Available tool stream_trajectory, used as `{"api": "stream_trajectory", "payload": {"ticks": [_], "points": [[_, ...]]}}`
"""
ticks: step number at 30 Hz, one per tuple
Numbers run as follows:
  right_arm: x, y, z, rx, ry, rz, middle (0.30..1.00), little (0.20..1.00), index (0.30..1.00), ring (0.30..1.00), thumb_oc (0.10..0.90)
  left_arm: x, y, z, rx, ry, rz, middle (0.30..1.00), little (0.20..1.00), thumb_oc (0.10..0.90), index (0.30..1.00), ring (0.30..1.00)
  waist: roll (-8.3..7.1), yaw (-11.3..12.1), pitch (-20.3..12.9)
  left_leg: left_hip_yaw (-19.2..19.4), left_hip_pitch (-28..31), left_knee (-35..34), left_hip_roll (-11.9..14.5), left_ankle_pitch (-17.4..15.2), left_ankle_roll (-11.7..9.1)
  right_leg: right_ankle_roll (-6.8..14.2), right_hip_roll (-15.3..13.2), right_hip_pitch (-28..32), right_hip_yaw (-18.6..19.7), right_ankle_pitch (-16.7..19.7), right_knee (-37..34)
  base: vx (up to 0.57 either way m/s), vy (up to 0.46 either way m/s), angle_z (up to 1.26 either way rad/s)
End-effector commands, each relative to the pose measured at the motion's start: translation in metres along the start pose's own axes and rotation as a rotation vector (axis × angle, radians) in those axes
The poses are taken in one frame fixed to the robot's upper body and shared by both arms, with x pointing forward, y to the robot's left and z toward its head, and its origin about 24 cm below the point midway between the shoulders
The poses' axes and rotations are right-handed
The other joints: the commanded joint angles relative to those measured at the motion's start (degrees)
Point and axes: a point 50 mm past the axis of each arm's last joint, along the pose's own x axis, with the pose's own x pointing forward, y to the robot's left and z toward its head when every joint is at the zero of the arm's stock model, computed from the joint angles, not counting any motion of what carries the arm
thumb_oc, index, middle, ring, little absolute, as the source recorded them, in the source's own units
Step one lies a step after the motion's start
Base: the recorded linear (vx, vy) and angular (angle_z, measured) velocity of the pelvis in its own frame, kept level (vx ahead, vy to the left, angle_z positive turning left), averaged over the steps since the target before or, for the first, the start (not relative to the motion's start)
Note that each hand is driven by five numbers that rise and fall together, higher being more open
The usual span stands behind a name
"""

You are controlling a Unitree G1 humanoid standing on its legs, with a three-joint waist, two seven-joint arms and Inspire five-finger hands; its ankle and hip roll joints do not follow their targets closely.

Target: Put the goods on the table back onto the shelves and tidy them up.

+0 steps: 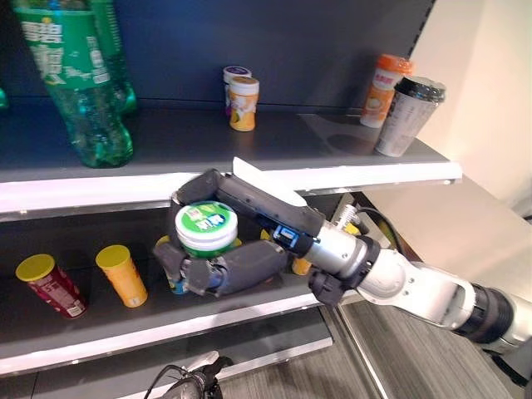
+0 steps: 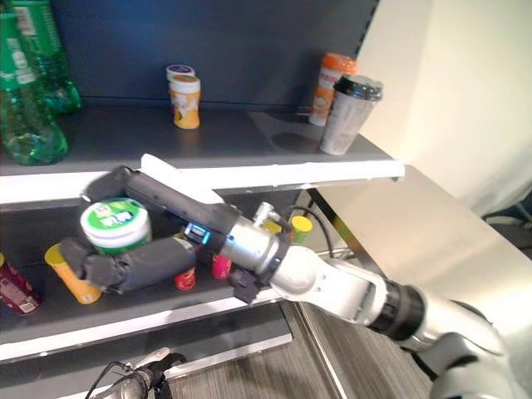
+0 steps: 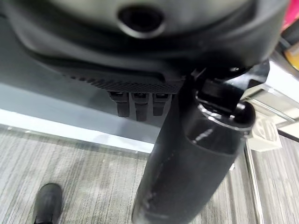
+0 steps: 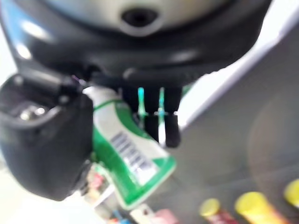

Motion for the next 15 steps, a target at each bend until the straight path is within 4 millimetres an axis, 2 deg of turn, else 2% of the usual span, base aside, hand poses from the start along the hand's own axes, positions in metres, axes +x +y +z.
{"api": "stream_trajectory", "payload": {"ticks": [1, 4, 6, 7, 11, 12, 15], "points": [[0.017, -0.026, 0.01, -0.059, -0.037, -0.111, 0.3, 0.3, 0.3, 0.3, 0.4, 0.008, 0.016, 0.027, 0.0, -0.073, 0.044, 0.9, 0.9, 0.8, 0.9, 0.9, 0.71, 0.8, 0.4, -2.3, 3.1, 0.3, -2.4, -7.4, 3.0, -0.5, -3.0, 0.2, 1.6, 10.5, -3.2, 0.02, -0.012, 0.1], [0.028, -0.032, 0.002, -0.049, -0.011, -0.138, 0.3, 0.3, 0.3, 0.3, 0.4, 0.008, 0.018, 0.026, 0.005, -0.069, 0.051, 0.9, 0.9, 0.8, 0.9, 0.9, 0.83, 1.1, 0.4, -2.6, 3.1, 0.3, -2.5, -7.4, 2.9, -0.5, -3.0, 0.3, 1.6, 10.4, -3.2, 0.02, -0.012, 0.04], [0.028, -0.037, -0.006, -0.042, 0.03, -0.156, 0.3, 0.3, 0.3, 0.3, 0.4, 0.007, 0.016, 0.022, 0.033, -0.054, 0.04, 0.9, 0.9, 0.8, 0.9, 0.9, 0.98, 1.3, 0.4, -2.8, 3.1, 0.3, -2.6, -7.5, 2.9, -0.5, -3.0, 0.5, 1.5, 10.4, -3.3, 0.02, -0.005, 0.01], [0.031, -0.034, -0.002, -0.037, 0.008, -0.144, 0.3, 0.3, 0.3, 0.3, 0.4, 0.009, 0.017, 0.033, 0.041, -0.085, 0.039, 0.9, 0.9, 0.8, 0.9, 0.9, 0.84, 1.2, 0.3, -2.8, 3.1, 0.3, -2.7, -7.4, 2.9, -0.5, -3.1, 0.6, 1.3, 10.6, -3.3, 0.0, 0.0, 0.0], [0.029, -0.058, -0.006, -0.078, 0.05, -0.219, 0.3, 0.3, 0.3, 0.3, 0.4, 0.008, 0.004, 0.029, 0.038, -0.067, 0.01, 0.9, 0.9, 0.8, 0.9, 0.9, 0.27, 1.1, 0.0, -3.0, 3.1, 0.3, -2.8, -7.4, 2.8, -0.5, -2.9, 0.9, 1.0, 10.1, -3.3, 0.0, -0.011, 0.0], [0.032, -0.072, -0.005, -0.121, 0.062, -0.252, 0.3, 0.3, 0.3, 0.3, 0.4, 0.007, -0.002, 0.023, 0.035, -0.045, -0.008, 0.9, 0.9, 0.8, 0.9, 0.9, -0.09, 1.1, -0.2, -3.0, 3.2, 0.3, -2.7, -7.5, 2.8, -0.6, -2.7, 0.9, 1.1, 9.8, -2.9, -0.01, -0.038, 0.01], [0.039, -0.08, 0.0, -0.171, 0.051, -0.277, 0.3, 0.3, 0.3, 0.3, 0.4, 0.007, 0.001, 0.023, 0.039, -0.04, -0.003, 0.9, 0.9, 0.8, 0.9, 0.9, -0.07, 1.1, -0.2, -3.0, 3.1, 0.3, -2.7, -7.5, 2.8, -0.7, -2.6, 0.9, 1.1, 9.7, -2.8, 0.0, -0.012, 0.0]]}}
